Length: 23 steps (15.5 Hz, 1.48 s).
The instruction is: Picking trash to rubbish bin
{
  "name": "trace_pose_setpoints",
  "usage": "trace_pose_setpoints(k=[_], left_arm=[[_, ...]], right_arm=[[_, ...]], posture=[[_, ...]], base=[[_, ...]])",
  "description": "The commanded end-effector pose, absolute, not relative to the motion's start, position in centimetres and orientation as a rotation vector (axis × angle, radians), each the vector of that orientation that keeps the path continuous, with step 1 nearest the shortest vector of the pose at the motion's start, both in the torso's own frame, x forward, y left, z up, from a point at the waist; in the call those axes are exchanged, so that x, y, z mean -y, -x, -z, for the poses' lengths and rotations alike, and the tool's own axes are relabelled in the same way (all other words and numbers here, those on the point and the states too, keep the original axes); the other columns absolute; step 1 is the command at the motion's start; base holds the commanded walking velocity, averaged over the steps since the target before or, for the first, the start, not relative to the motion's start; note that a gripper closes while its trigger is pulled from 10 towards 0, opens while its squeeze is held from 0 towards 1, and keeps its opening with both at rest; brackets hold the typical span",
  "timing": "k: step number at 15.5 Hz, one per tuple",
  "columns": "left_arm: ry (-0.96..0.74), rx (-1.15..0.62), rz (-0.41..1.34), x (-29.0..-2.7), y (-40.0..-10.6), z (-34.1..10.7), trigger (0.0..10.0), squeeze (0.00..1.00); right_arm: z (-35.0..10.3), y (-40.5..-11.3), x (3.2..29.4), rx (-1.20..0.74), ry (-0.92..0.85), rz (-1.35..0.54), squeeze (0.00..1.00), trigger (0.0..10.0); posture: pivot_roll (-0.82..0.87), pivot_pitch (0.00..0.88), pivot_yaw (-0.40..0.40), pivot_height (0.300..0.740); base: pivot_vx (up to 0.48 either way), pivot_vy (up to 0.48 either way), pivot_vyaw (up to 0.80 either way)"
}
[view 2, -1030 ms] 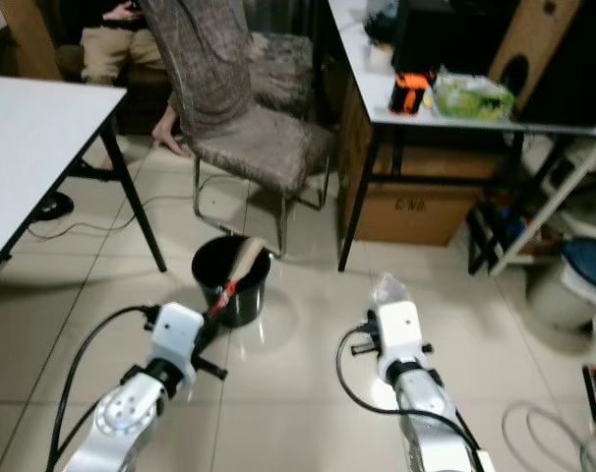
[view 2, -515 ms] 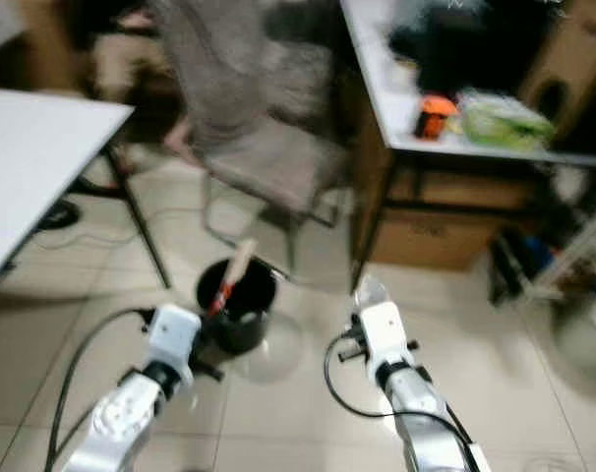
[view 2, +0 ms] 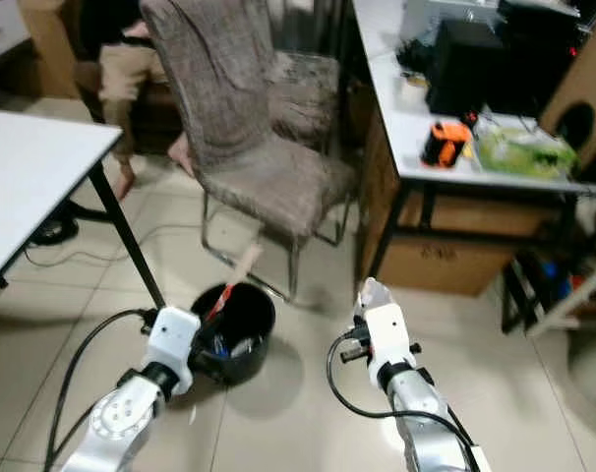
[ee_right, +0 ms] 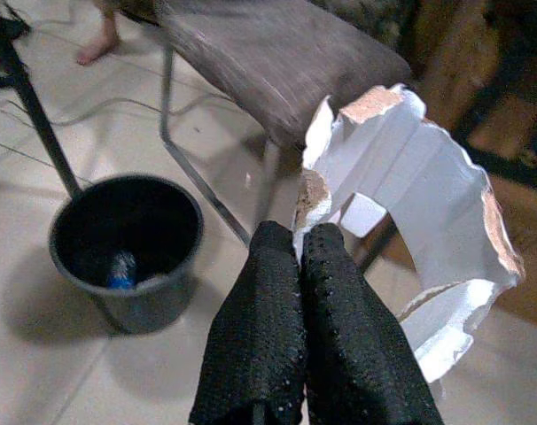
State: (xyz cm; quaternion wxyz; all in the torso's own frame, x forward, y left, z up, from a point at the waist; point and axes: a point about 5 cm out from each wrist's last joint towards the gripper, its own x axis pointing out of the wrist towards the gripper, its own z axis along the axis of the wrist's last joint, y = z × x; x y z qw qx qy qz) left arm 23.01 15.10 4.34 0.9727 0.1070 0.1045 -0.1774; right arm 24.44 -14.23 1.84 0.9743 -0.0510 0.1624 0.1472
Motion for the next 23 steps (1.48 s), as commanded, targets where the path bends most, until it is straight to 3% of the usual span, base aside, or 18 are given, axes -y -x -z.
trace_pose_setpoints(k=[1,8,15,18,23], left_arm=[[-0.233,-0.215,0.348,-15.8,-22.9,-4.3,10.0,0.00],[-0.240,-0.223,0.342,-16.2,-22.5,-4.3,10.0,0.00],[-0.241,-0.230,0.358,-16.1,-22.5,-4.3,10.0,0.00],[-0.231,-0.240,0.372,-16.0,-22.6,-4.1,10.0,0.00],[-0.280,-0.338,0.437,-16.2,-22.2,-3.0,10.0,0.00]], right_arm=[[-2.1,-24.6,13.3,-0.314,0.086,-0.327,0.00,10.0],[-1.5,-23.7,11.7,-0.351,0.104,-0.476,0.00,10.0],[-0.9,-23.1,12.6,-0.390,0.103,-0.423,0.00,10.0],[-0.6,-22.5,12.5,-0.423,0.088,-0.454,0.00,10.0],[0.6,-22.1,12.4,-0.546,0.100,-0.503,0.00,10.0]], posture=[[0.06,0.051,-0.073,0.740],[0.07,0.053,-0.074,0.740],[0.06,0.067,-0.065,0.740],[0.06,0.076,-0.065,0.740],[0.06,0.086,-0.061,0.740]], base=[[0.424,0.000,0.00],[0.426,0.000,0.69],[0.425,0.000,0.00],[0.404,0.000,-0.75],[0.000,0.000,0.00]])
